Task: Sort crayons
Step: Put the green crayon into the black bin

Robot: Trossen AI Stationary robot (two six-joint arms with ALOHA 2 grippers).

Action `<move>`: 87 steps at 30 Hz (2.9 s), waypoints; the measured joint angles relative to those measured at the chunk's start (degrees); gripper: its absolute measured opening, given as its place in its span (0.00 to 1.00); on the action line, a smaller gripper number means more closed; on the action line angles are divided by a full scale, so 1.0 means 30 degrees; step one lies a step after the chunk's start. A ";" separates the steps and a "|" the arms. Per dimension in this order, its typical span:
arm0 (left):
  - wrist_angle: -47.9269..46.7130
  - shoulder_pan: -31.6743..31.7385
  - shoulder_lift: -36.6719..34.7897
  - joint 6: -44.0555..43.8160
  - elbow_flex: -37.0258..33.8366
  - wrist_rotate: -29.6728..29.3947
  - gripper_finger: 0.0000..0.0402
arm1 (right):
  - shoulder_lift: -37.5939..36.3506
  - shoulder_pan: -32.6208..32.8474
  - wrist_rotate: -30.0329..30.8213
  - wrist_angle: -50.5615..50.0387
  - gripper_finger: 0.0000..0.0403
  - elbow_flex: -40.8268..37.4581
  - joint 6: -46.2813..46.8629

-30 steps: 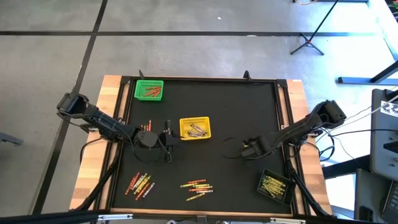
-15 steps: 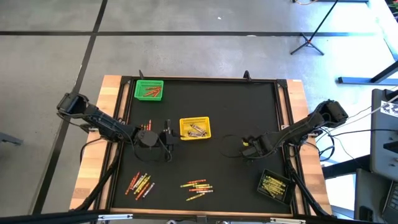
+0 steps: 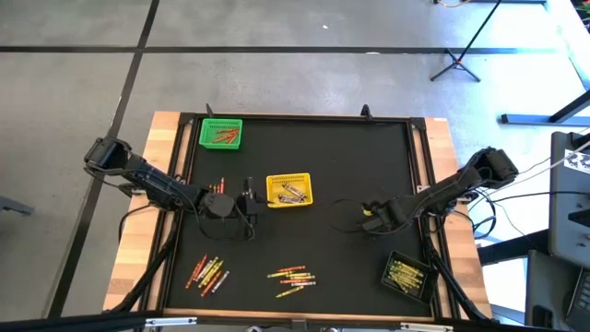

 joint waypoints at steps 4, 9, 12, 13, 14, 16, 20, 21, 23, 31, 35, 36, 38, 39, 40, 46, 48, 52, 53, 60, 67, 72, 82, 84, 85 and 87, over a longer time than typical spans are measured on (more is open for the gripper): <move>0.0000 0.0000 0.0004 -0.0010 0.0000 0.0003 0.29 | -0.0264 0.0000 -0.0107 0.1099 0.37 -0.0562 0.0235; 0.0000 0.0000 0.0004 -0.0010 0.0000 -0.0002 0.29 | -0.0306 0.0000 -0.0278 0.1309 0.37 -0.1085 0.0535; 0.0000 0.0000 0.0004 -0.0010 0.0000 -0.0004 0.29 | -0.0306 0.0000 -0.0637 0.1434 0.37 -0.1626 0.0961; 0.0004 0.0000 0.0004 -0.0010 0.0000 -0.0004 0.29 | -0.0319 0.0000 -0.0631 0.1721 0.37 -0.1764 0.1015; 0.0007 0.0000 0.0004 -0.0010 0.0000 -0.0004 0.29 | -0.0356 0.0000 -0.0644 0.2021 0.37 -0.1909 0.1044; 0.0000 0.0000 0.0002 -0.0010 0.0000 -0.0004 0.29 | -0.0379 0.0007 -0.0723 0.2246 0.37 -0.2040 0.1014; 0.0007 0.0000 0.0004 -0.0010 0.0000 -0.0004 0.29 | -0.0377 0.0007 -0.0756 0.2171 0.37 -0.2035 0.1068; 0.0007 0.0000 0.0004 -0.0010 0.0000 -0.0004 0.29 | -0.0372 0.0007 -0.0771 0.2171 0.37 -0.2035 0.1068; 0.0007 0.0000 -0.0003 -0.0010 0.0000 -0.0004 0.29 | -0.0357 0.0007 -0.0878 0.2201 0.35 -0.2043 0.1017; 0.0007 0.0000 0.0002 -0.0010 0.0000 -0.0004 0.29 | -0.0328 0.0007 -0.0904 0.2284 0.09 -0.2050 0.0255; 0.0007 0.0000 0.0004 -0.0007 0.0000 -0.0004 0.29 | -0.0328 0.0007 -0.0830 0.2037 0.03 -0.2050 -0.0182; 0.0007 0.0000 0.0004 -0.0005 0.0000 -0.0004 0.29 | -0.0319 0.0007 -0.0804 0.1960 0.04 -0.2050 -0.0193; 0.0007 0.0000 0.0001 -0.0007 0.0000 -0.0004 0.29 | -0.0306 0.0007 -0.0784 0.1825 0.07 -0.2048 -0.0230; 0.0007 0.0000 0.0004 -0.0003 0.0000 -0.0004 0.29 | -0.0331 0.0007 -0.0776 0.1741 0.08 -0.1966 -0.0261; 0.0007 0.0000 0.0004 -0.0003 0.0000 -0.0004 0.29 | -0.0386 0.0007 -0.0758 0.1516 0.09 -0.1864 -0.0309; 0.0015 -0.0007 0.0000 -0.0003 0.0000 -0.0004 0.29 | -0.0474 0.0074 -0.1045 -0.0794 0.07 0.0346 -0.0841; 0.0015 0.0000 0.0004 -0.0014 0.0000 -0.0012 0.29 | -0.0509 0.0345 -0.1123 -0.1648 0.06 0.1261 -0.1143; 0.0007 -0.0004 0.0004 -0.0338 0.0000 -0.0004 0.29 | -0.0801 0.1323 -0.1722 -0.2653 0.06 0.3087 -0.1305; 0.0015 -0.0003 0.0004 -0.0350 0.0000 -0.0007 0.29 | -0.0860 0.1709 -0.2012 -0.2669 0.07 0.3398 -0.1320; 0.0008 0.0000 0.0004 -0.0374 0.0000 -0.0004 0.29 | -0.1093 0.5130 -0.3157 -0.2273 0.07 0.4845 0.1268; 0.0016 -0.0006 0.0004 -0.0367 0.0000 0.0000 0.29 | -0.1093 0.8937 -0.3307 -0.2221 0.07 0.4857 0.4381; 0.0146 -0.0003 0.0004 -0.0367 0.0000 -0.0001 0.29 | -0.0983 1.1285 -0.2195 -0.1605 0.07 0.4864 0.7233; 0.0320 -0.0007 0.0004 -0.0360 0.0000 -0.0004 0.29 | 0.0262 1.2764 -0.3020 -0.1424 0.07 0.4864 1.1254; 0.0510 -0.0002 0.0004 -0.0366 0.0000 0.0001 0.29 | 0.0269 1.2757 -0.3009 -0.1238 0.08 0.4867 1.1670; 0.0502 -0.0007 0.0001 -0.0360 0.0000 -0.0001 0.29 | 0.0269 1.2755 -0.3013 -0.1238 0.10 0.4872 1.1900; 0.0495 -0.0007 0.0004 -0.0360 0.0000 -0.0004 0.29 | 0.0269 1.2757 -0.3143 -0.1301 0.15 0.4872 1.2096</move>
